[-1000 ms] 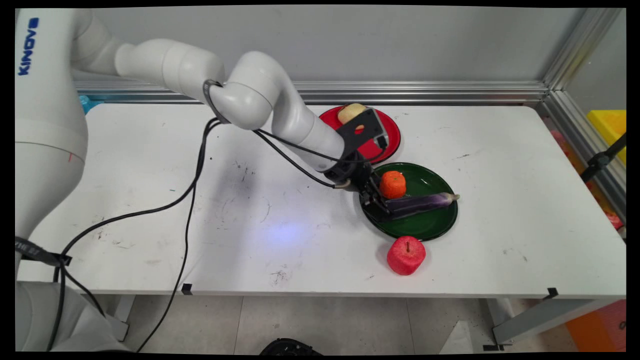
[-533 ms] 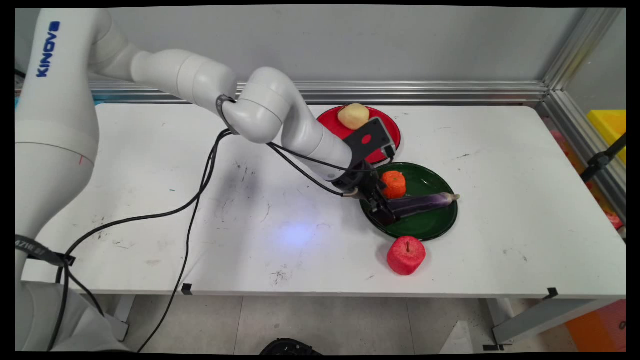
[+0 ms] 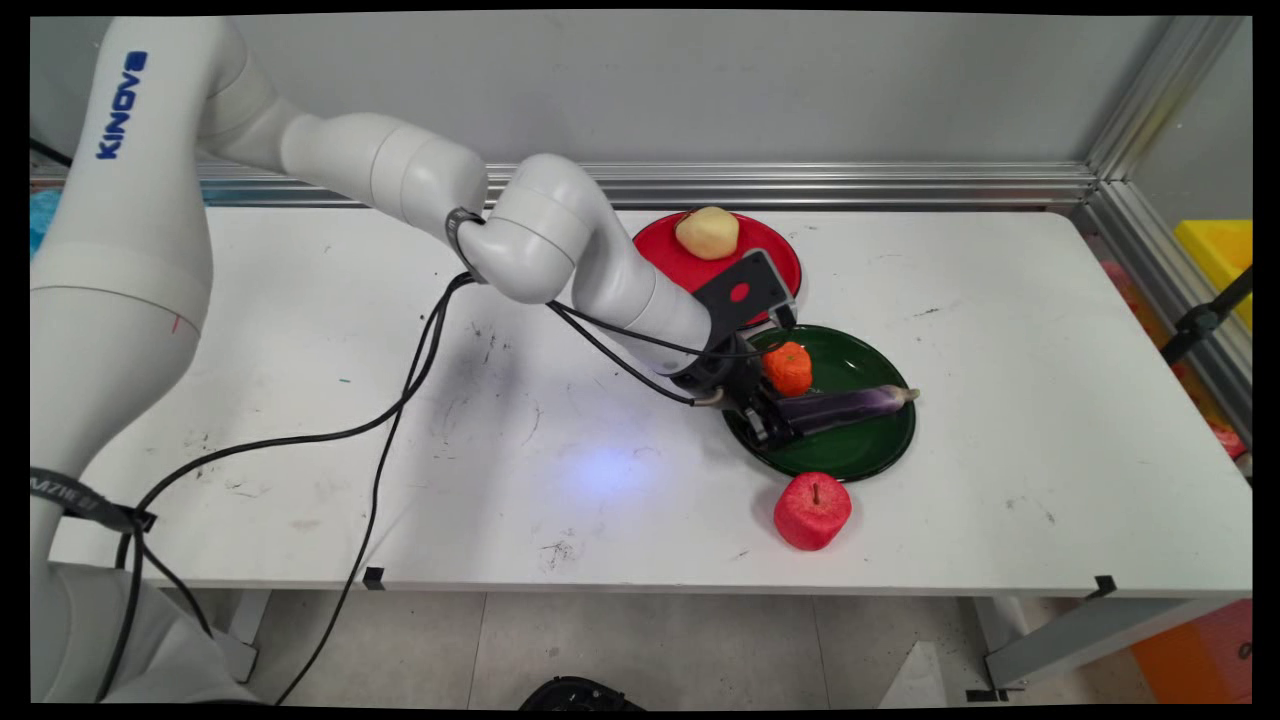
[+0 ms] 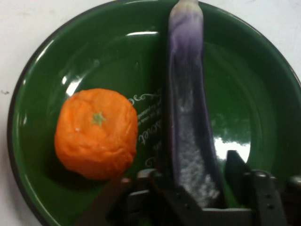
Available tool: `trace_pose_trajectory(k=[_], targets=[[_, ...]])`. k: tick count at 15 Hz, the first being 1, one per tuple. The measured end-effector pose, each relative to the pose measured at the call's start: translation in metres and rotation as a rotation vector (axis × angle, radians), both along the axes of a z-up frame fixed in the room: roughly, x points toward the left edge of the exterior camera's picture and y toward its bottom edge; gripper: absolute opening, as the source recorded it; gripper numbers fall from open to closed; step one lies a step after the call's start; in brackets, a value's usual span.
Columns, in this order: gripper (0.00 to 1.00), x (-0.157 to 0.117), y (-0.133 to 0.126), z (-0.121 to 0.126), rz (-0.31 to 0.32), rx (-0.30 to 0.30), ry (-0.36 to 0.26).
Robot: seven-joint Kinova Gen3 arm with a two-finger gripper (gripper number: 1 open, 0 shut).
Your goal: Pick up the eggplant from the green plate, then place the picked object on the red plate
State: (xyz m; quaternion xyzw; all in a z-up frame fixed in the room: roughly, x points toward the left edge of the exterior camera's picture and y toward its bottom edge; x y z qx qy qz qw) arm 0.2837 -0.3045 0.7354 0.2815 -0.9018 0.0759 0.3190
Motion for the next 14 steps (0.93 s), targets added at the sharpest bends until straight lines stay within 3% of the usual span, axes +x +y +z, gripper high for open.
trace_pose_trajectory(k=[8,14], targets=[[0.00,-0.001,-0.001,0.000,-0.004,0.001,0.004],[0.00,0.003,-0.012,0.021,-0.018,-0.021,0.021]])
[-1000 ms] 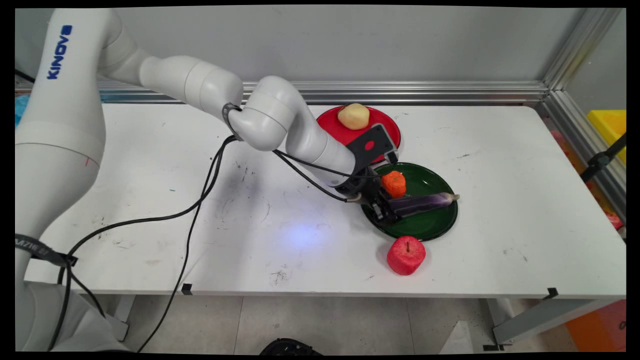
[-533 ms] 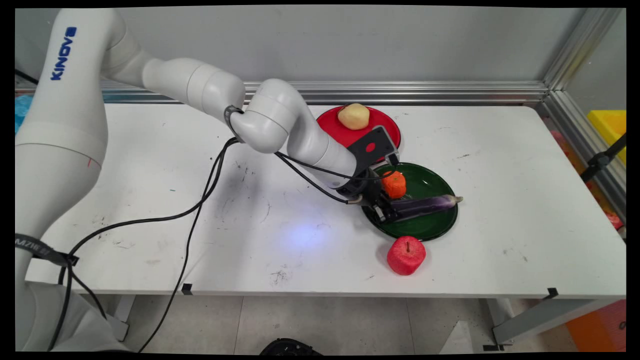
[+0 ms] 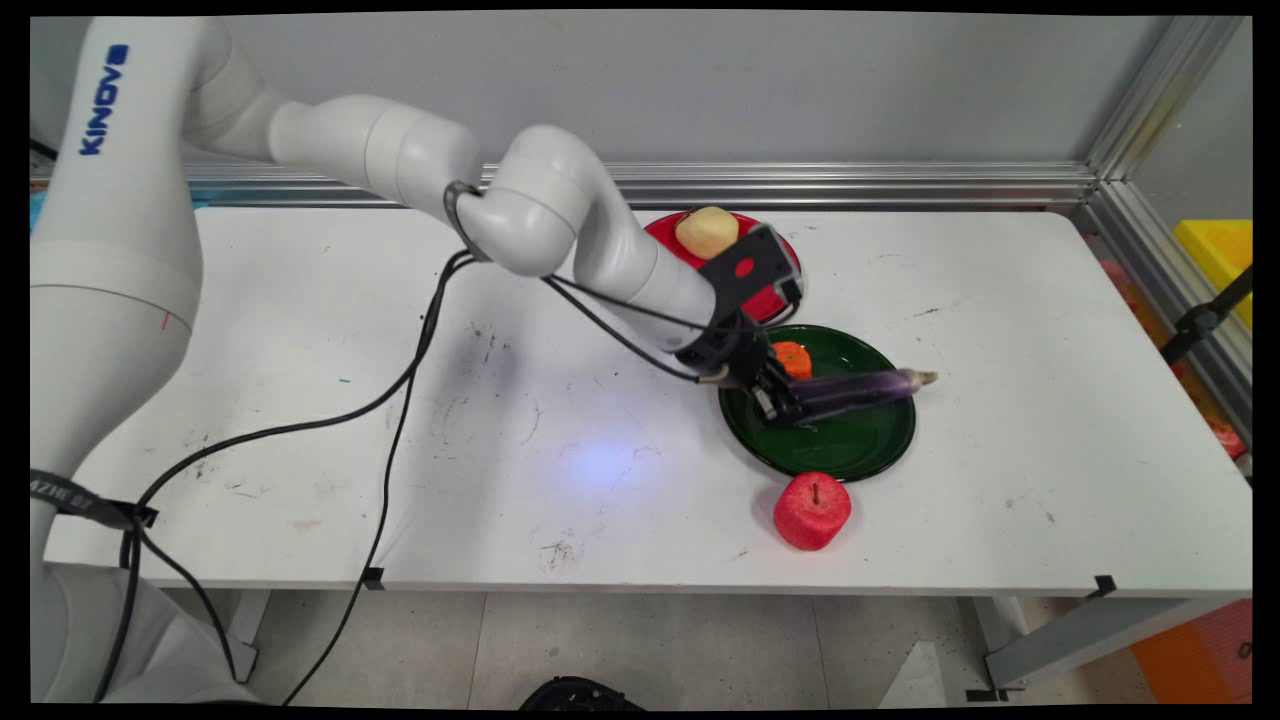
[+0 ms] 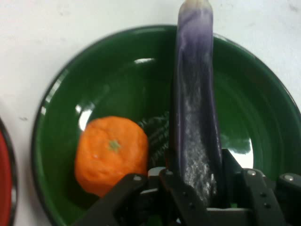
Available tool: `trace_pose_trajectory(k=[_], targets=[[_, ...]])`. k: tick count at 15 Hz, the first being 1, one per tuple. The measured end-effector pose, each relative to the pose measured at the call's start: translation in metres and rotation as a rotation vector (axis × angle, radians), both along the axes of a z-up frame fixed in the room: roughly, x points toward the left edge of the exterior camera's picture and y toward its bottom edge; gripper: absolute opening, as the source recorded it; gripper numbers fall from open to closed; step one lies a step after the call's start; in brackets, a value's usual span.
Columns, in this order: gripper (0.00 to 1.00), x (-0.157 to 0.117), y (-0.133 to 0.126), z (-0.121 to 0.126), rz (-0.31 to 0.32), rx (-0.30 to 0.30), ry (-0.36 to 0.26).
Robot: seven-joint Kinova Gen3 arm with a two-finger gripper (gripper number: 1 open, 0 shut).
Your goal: Place the picked object on the red plate
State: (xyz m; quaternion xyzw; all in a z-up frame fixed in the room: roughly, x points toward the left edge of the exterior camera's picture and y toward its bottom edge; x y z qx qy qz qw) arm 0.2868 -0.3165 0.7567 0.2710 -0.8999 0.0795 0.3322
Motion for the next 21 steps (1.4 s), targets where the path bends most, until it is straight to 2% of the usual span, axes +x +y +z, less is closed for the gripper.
trace_pose_trajectory(k=[5,9,15,21], targets=[[0.00,0.018,-0.018,0.026,-0.015,-0.024,0.008],[0.00,0.048,-0.039,0.039,-0.021,-0.057,-0.019],[0.00,0.090,-0.070,0.041,-0.018,-0.105,-0.064],[0.00,0.120,-0.098,0.031,-0.021,-0.137,-0.087]])
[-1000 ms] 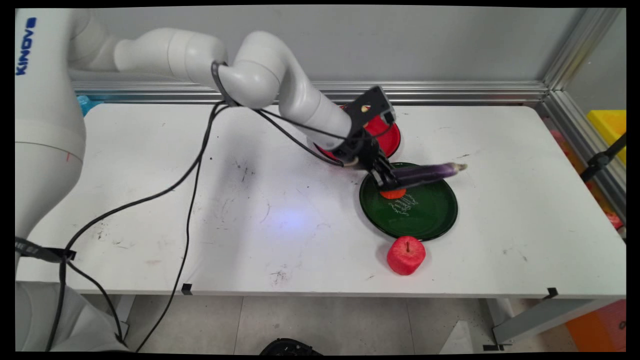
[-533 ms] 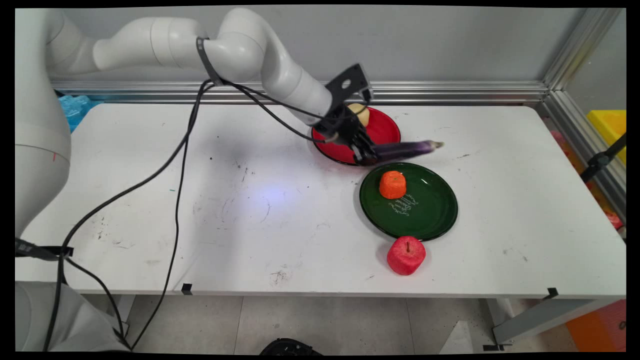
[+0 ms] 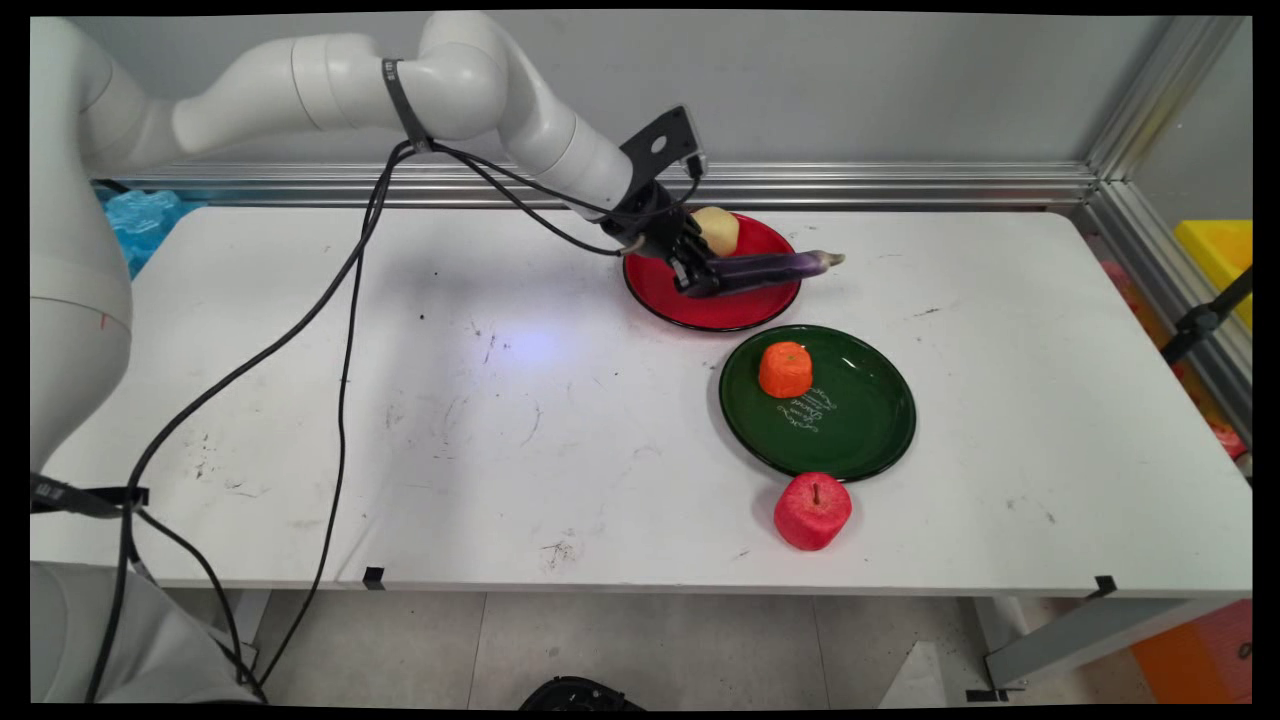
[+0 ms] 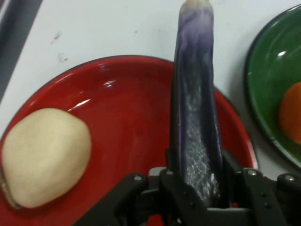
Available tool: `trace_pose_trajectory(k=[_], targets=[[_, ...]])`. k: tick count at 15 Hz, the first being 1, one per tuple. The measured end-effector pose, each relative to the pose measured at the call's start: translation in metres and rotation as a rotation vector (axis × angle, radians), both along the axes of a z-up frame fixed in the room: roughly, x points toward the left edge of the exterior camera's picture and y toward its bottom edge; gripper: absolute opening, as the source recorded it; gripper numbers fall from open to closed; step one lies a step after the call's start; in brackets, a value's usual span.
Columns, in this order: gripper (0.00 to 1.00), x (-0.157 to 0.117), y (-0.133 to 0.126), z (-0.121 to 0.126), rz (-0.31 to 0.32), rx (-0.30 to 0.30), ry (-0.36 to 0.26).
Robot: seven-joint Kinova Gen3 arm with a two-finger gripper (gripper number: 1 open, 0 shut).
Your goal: Place the picked object on the red plate
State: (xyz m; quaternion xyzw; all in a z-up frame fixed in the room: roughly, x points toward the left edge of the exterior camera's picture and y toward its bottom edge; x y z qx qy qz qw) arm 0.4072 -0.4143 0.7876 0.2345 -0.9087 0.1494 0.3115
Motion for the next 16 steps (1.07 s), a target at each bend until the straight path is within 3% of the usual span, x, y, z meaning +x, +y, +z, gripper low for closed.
trace_pose_trajectory(k=[16], targets=[[0.00,0.038,-0.031,-0.022,-0.004,-0.003,-0.050]])
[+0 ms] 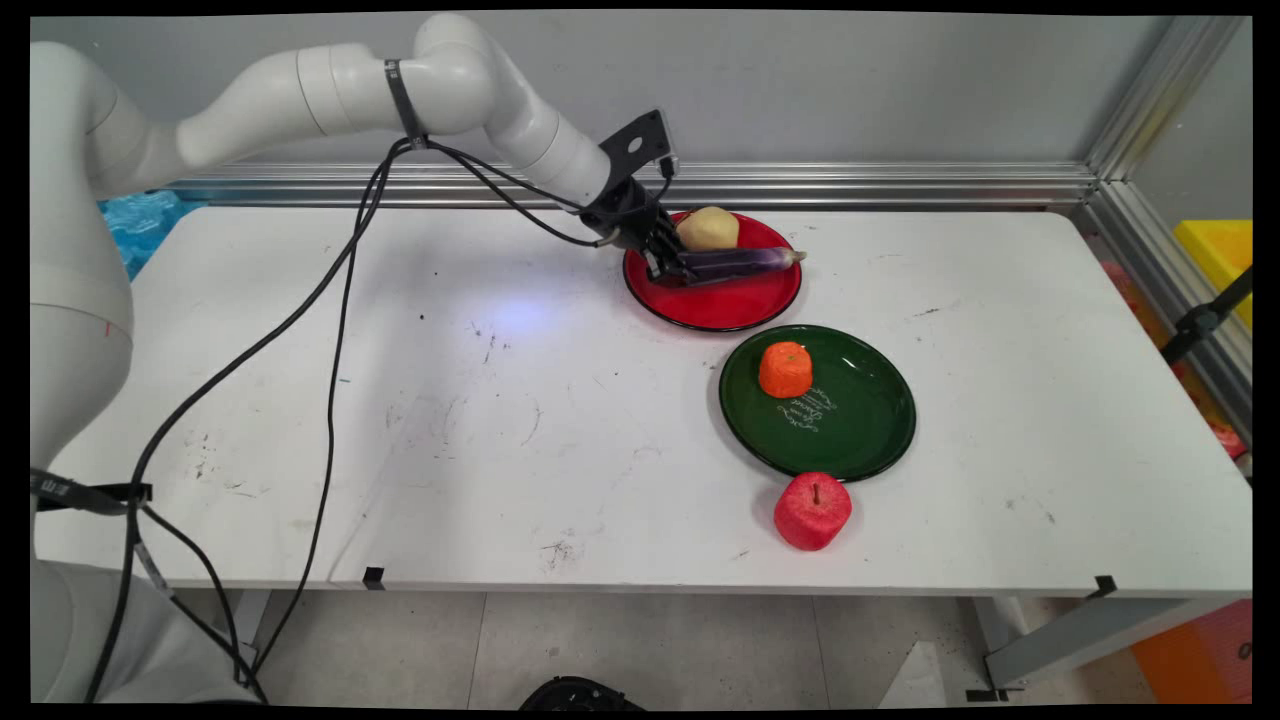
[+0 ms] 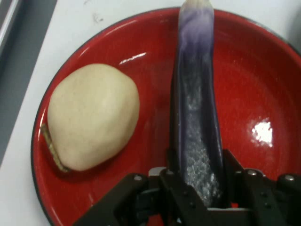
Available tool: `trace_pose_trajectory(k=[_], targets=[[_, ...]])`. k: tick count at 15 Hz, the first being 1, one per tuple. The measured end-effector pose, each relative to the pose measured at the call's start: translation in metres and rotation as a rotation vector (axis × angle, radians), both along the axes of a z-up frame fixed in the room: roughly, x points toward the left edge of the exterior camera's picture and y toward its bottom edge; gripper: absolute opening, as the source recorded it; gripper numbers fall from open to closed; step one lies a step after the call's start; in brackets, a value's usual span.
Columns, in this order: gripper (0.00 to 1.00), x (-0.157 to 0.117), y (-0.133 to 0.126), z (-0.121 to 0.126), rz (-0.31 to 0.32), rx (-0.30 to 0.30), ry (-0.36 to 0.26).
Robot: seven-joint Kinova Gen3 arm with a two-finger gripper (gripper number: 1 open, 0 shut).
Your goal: Place the picked object on the red plate
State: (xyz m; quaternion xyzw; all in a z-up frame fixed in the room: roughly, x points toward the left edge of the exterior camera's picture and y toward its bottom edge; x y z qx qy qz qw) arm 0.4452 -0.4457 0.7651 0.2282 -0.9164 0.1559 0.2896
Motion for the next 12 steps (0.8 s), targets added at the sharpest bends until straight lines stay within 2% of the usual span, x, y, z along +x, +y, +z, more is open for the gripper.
trace_pose_trajectory(k=[7,8,12], targets=[[0.00,0.0103,-0.0041,-0.0055,0.007,0.016,-0.015],[1.00,0.0109,-0.0046,-0.0058,0.009,0.016,-0.014],[1.00,0.0120,-0.0059,-0.0060,0.017,0.017,-0.008]])
